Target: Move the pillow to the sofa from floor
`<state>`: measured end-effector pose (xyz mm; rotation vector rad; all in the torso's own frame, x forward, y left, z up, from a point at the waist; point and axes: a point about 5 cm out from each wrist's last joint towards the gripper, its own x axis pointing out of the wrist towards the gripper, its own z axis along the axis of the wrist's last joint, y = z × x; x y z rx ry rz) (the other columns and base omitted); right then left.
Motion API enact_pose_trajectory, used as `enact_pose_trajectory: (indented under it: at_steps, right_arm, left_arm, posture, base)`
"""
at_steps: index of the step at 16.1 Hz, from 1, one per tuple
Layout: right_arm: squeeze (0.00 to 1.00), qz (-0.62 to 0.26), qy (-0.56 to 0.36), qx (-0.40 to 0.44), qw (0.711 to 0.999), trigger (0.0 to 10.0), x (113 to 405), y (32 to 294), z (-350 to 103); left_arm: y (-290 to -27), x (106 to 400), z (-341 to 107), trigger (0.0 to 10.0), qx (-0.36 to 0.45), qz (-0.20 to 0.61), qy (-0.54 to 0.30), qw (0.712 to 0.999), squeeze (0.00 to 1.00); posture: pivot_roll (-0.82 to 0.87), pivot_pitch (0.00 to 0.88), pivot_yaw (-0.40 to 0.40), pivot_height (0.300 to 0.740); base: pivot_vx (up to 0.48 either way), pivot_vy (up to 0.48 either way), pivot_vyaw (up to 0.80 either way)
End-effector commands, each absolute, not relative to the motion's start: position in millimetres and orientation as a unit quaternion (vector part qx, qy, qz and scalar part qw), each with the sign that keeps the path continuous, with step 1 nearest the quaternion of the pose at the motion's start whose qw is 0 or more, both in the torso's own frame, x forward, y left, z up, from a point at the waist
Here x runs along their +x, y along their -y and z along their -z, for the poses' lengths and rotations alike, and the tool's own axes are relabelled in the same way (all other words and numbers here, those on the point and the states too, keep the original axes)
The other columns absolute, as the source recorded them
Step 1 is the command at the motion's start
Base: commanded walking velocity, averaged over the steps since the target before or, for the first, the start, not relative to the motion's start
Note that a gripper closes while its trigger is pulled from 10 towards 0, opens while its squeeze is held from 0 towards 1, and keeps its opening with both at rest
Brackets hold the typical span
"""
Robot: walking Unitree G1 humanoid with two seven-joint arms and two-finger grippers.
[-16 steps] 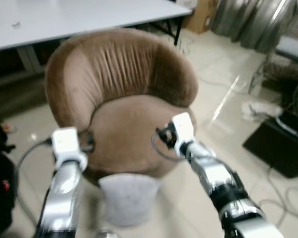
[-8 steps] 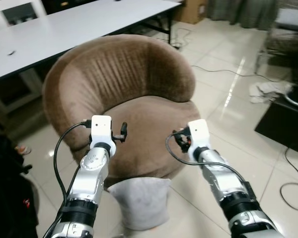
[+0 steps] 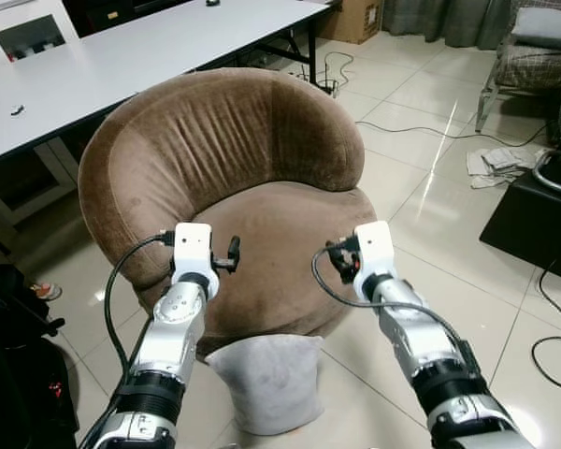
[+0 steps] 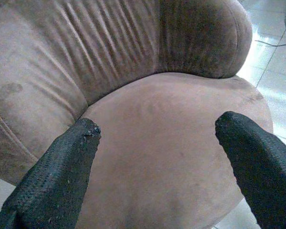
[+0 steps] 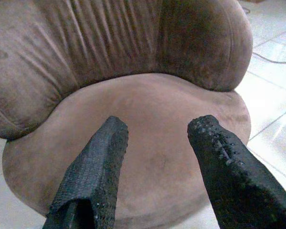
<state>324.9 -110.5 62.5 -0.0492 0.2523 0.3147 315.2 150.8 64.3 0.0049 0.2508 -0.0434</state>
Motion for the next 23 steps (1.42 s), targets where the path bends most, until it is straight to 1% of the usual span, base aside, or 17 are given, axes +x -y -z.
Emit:
enact_pose_trajectory:
  at_steps: [1,3,5,7,10,14,16,17,19,20,21,23]
  right_arm:
    - [0.0,-0.169,-0.118,-0.036,0.978,10.0,329,104,-67]
    - [0.0,-0.168,-0.117,-0.035,0.978,10.0,330,108,-69]
    - [0.0,-0.168,-0.117,-0.033,0.978,10.0,331,109,-68]
    - [0.0,-0.169,-0.12,-0.027,0.978,10.0,331,109,-68]
    - [0.0,-0.168,-0.123,-0.025,0.978,10.0,334,108,-68]
    - [0.0,-0.165,-0.122,-0.029,0.978,10.0,342,109,-72]
    - [0.0,-0.165,-0.122,-0.032,0.978,10.0,346,112,-76]
    - [0.0,-0.167,-0.122,-0.035,0.978,10.0,347,113,-77]
    - [0.0,-0.176,-0.126,-0.042,0.975,10.0,348,113,-76]
    - [0.0,-0.186,-0.129,-0.045,0.973,10.0,348,110,-75]
    - [0.0,-0.196,-0.134,-0.048,0.97,10.0,348,106,-73]
    - [0.0,-0.201,-0.136,-0.048,0.969,10.0,347,104,-72]
  left_arm:
    - [-153,316,-65,10.0,-0.003,0.013,-0.12,0.993,0.0]
    - [-155,313,-62,10.0,-0.007,0.004,-0.121,0.993,0.0]
    - [-157,312,-62,10.0,-0.007,-0.001,-0.118,0.993,0.0]
    - [-160,315,-66,10.0,-0.009,-0.01,-0.109,0.994,0.0]
    - [-163,319,-71,10.0,-0.007,-0.019,-0.1,0.995,0.0]
    - [-164,321,-66,10.0,0.0,-0.023,-0.11,0.994,0.0]
    - [-163,319,-64,10.0,-0.001,-0.026,-0.112,0.993,0.0]
    - [-163,318,-63,10.0,-0.003,-0.03,-0.112,0.993,0.0]
    - [-163,314,-60,10.0,-0.006,-0.04,-0.111,0.993,0.0]
    - [-167,311,-58,10.0,-0.008,-0.051,-0.113,0.992,0.0]
    - [-171,306,-56,10.0,-0.007,-0.062,-0.113,0.992,0.0]
    - [-173,303,-55,10.0,-0.006,-0.069,-0.113,0.991,0.0]
  posture:
    - [-0.13,0.0,0.106,0.74]
    - [-0.12,0.0,0.08,0.74]
    - [-0.12,0.0,0.08,0.74]
    - [-0.1,0.0,0.057,0.74]
    - [-0.09,0.0,0.054,0.74]
    - [-0.1,0.0,0.045,0.74]
    - [-0.08,0.0,0.013,0.74]
    - [-0.08,0.0,0.013,0.74]
    - [-0.03,0.0,-0.034,0.74]
    - [-0.03,0.0,-0.034,0.74]
    - [-0.01,0.0,-0.054,0.74]
    - [0.01,0.0,-0.068,0.74]
  base:
    - [0.0,0.0,0.0]
    - [0.0,0.0,0.0]
    - [0.0,0.0,0.0]
    - [0.0,0.0,0.0]
    - [0.0,0.0,0.0]
    - [0.0,0.0,0.0]
    - [0.0,0.0,0.0]
    - [0.0,0.0,0.0]
    - [0.0,0.0,0.0]
    - [0.0,0.0,0.0]
    - [0.0,0.0,0.0]
    - [0.0,0.0,0.0]
